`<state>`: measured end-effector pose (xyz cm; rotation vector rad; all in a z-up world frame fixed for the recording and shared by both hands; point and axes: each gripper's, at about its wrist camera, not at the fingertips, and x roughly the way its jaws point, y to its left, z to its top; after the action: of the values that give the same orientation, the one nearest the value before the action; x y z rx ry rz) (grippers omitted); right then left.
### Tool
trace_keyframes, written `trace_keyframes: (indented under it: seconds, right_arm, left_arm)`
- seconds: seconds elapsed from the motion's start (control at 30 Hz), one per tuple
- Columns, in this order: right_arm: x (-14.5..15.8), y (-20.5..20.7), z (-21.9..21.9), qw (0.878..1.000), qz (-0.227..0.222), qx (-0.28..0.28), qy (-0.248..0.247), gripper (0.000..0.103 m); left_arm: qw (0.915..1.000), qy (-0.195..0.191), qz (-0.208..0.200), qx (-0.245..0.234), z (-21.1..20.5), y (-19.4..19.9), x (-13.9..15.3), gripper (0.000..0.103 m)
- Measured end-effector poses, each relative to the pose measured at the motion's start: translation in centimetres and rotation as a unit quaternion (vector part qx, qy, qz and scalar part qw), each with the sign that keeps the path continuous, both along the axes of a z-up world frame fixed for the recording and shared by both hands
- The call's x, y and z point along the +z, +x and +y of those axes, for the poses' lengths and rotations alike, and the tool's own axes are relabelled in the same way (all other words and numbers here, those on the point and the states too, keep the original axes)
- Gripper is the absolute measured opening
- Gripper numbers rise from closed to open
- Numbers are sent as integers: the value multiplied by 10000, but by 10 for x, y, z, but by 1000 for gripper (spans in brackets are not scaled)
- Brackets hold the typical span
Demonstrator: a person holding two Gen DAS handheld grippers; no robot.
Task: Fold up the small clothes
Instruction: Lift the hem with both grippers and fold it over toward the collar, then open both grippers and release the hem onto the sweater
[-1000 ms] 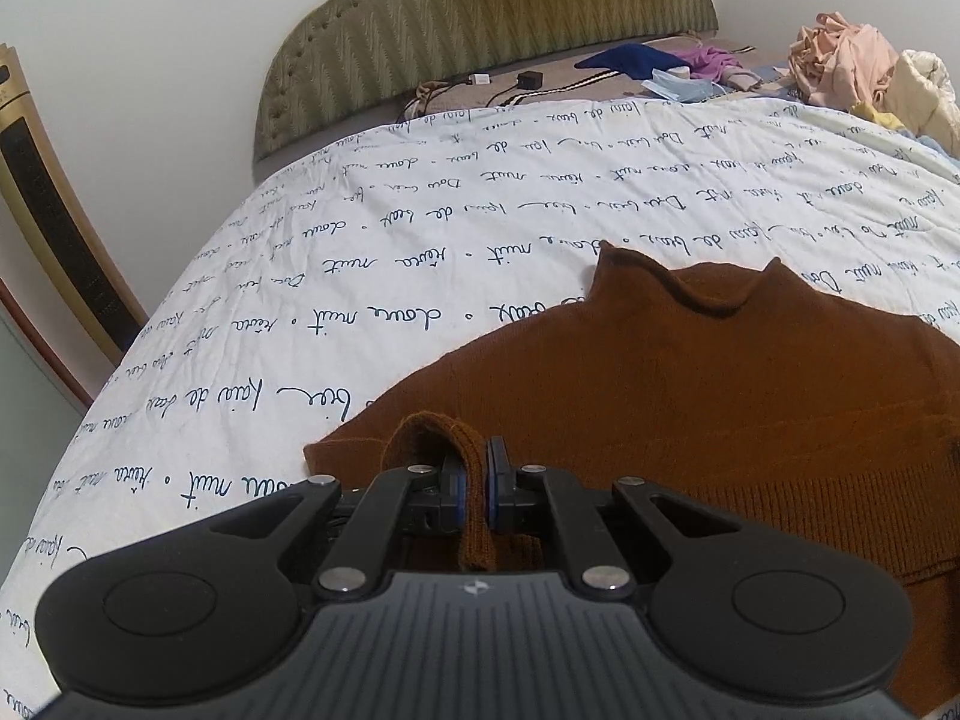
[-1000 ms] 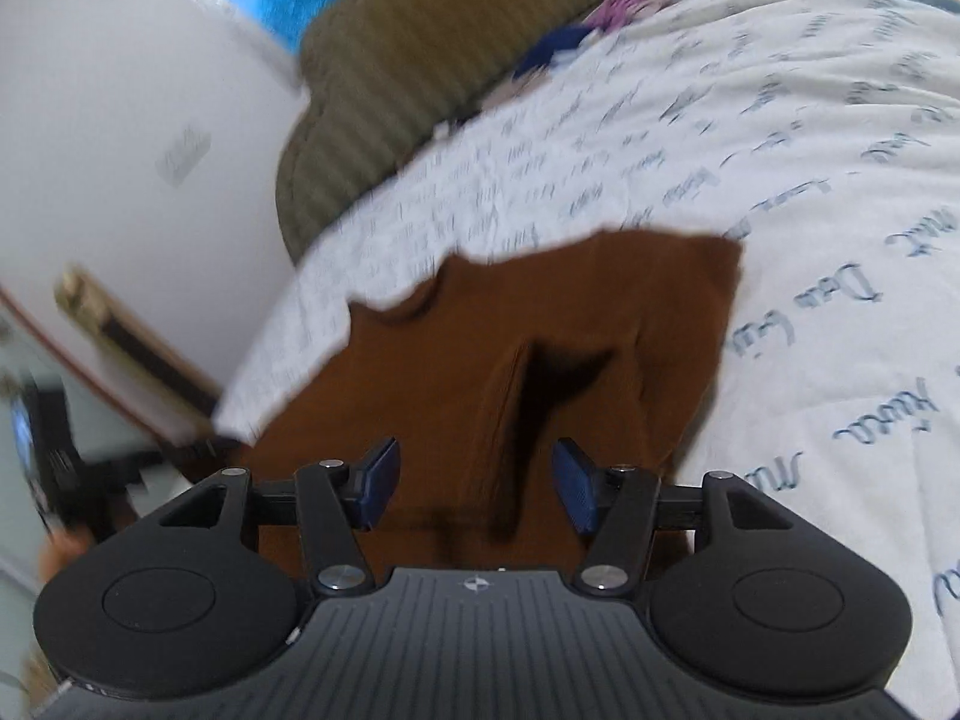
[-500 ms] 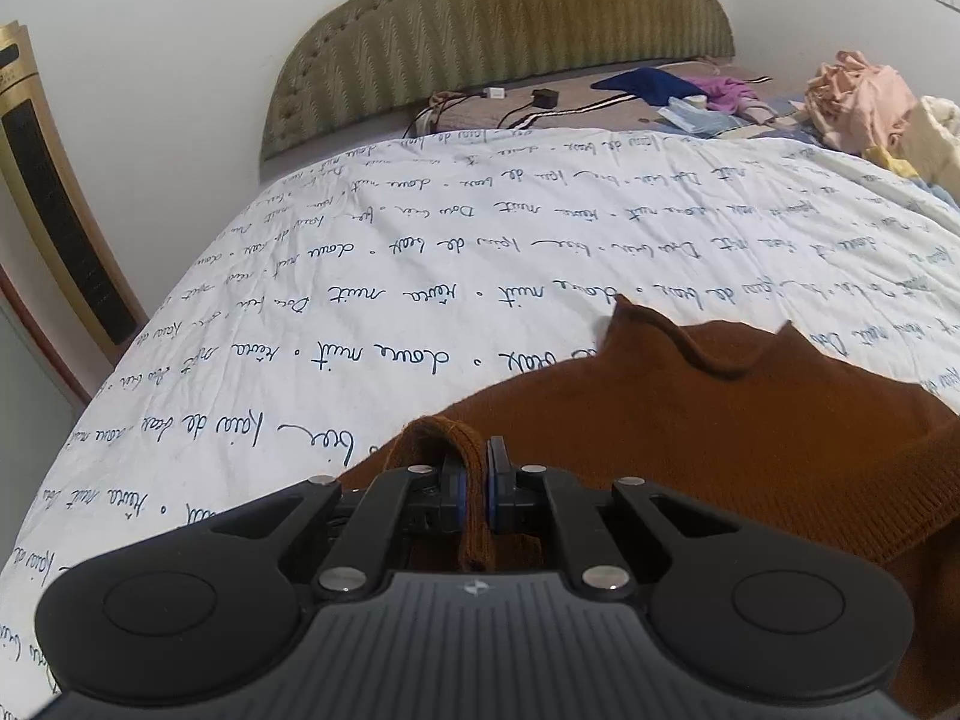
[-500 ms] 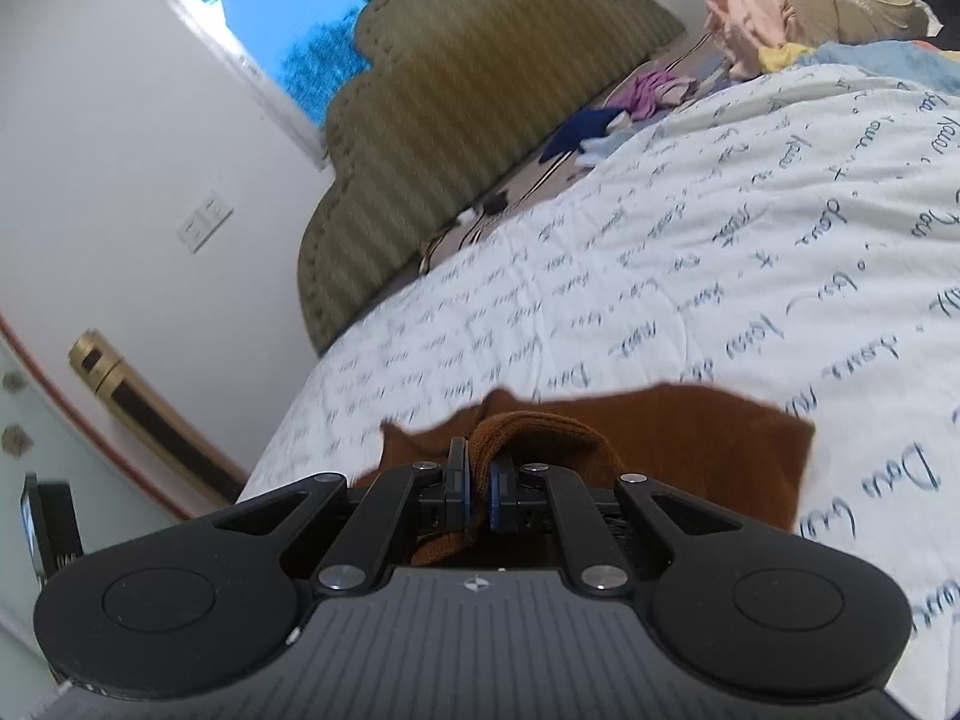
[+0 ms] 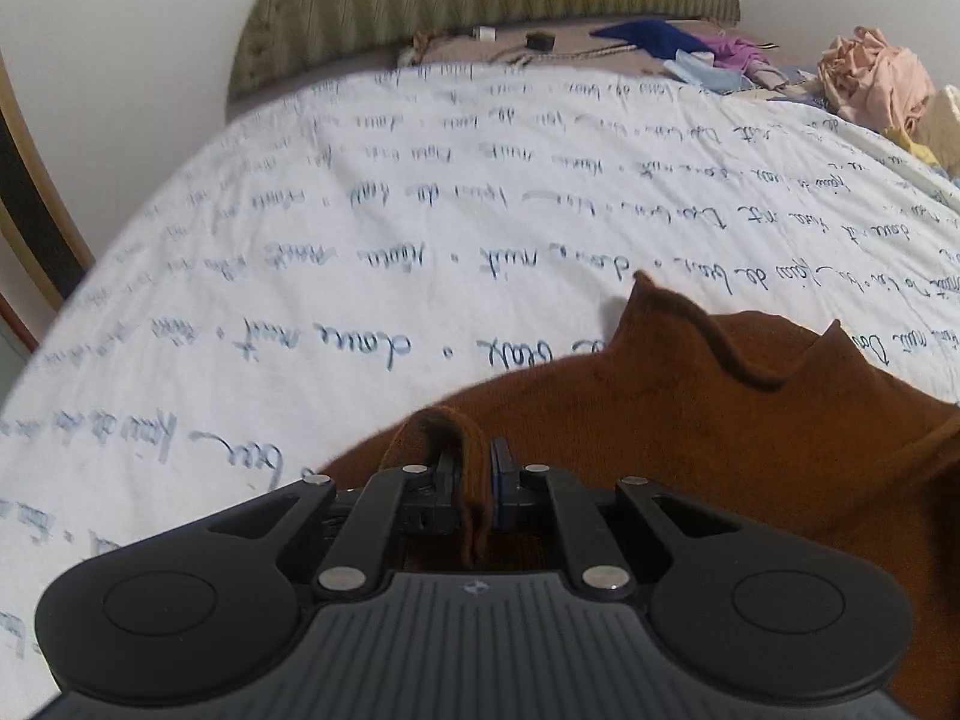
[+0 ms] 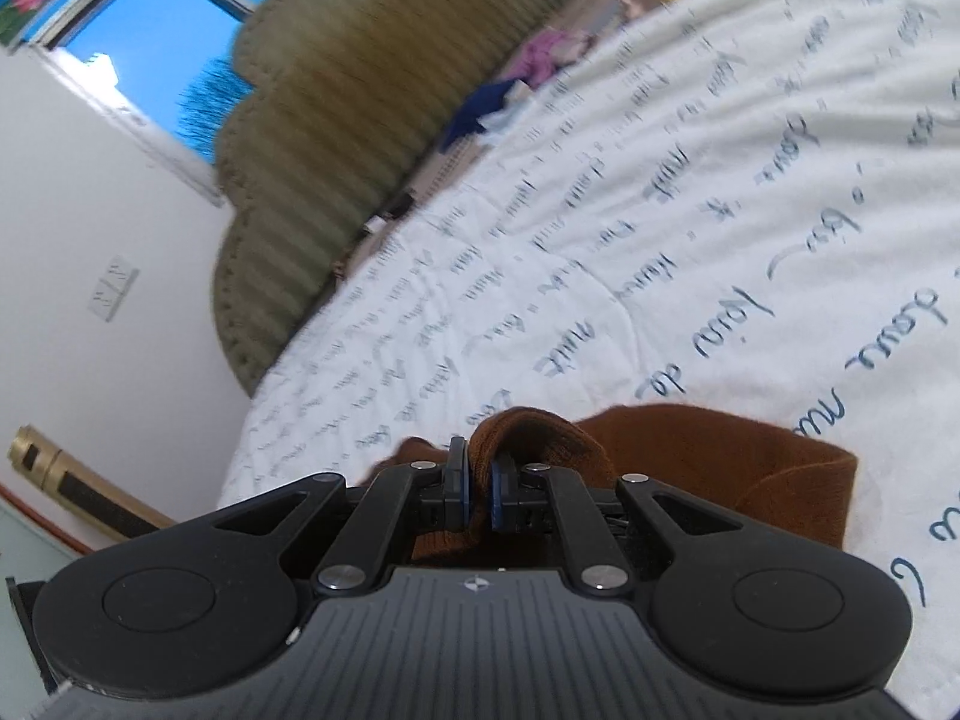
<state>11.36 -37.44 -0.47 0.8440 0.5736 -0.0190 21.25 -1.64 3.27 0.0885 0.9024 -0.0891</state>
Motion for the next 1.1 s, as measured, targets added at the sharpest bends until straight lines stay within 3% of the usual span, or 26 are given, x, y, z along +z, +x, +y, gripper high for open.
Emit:
trace_keyframes:
  seconds: [0.07, 0.13, 0.2, 0.3, 0.37, 0.43, 0.53, 0.6, 0.7, 0.8, 0.87, 0.97, 1.1]
  right_arm:
    - [-3, 4, 2, 9999, 105, -5, -123, 25]
    - [-3, 8, 3, 9995, 105, 25, -294, 39]
    - [0, 8, 6, 9986, 92, 29, -512, 40]
    - [9, 6, 14, 9971, -14, 140, -741, 40]
    - [16, 1, 23, 9952, -110, 351, -910, 41]
    - [21, 1, 39, 9909, -166, 685, -1144, 48]
    - [23, 3, 63, 9823, -120, 1203, -1429, 62]
    - [20, 7, 75, 9781, 22, 1351, -1582, 68]
    - [15, 9, 91, 9689, 335, 1298, -2079, 80]
    - [12, 2, 109, 9531, 347, 1292, -2715, 90]
    - [11, -2, 117, 9415, 385, 1237, -3111, 97]
    - [8, -8, 123, 9320, 409, 1183, -3402, 101]
    - [-1, -13, 123, 9326, 394, 1303, -3343, 103]
  left_arm:
    - [9996, -254, 57, 56, 8, 3, -1, 10]
    - [9985, -530, 129, 103, 16, 5, 1, 13]
    - [9964, -813, 172, 178, 24, 7, 4, 18]
    - [9946, -979, 112, 323, 32, 8, 8, 34]
    - [9953, -860, -67, 433, 33, 4, 12, 65]
    - [9959, -647, -377, 511, 30, -2, 18, 79]
    - [9960, -297, -696, 465, 22, -10, 28, 79]
    - [9969, -7, -693, 362, 14, -14, 30, 80]
    - [9955, 493, -764, 283, 0, -26, 21, 80]
    - [9930, 866, -793, 153, -10, -35, 4, 80]
    - [9908, 1129, -685, 308, -12, -27, -6, 80]
    - [9887, 1088, -472, 918, 8, -4, -11, 80]
    - [9866, 845, -372, 1344, 35, 5, -6, 80]
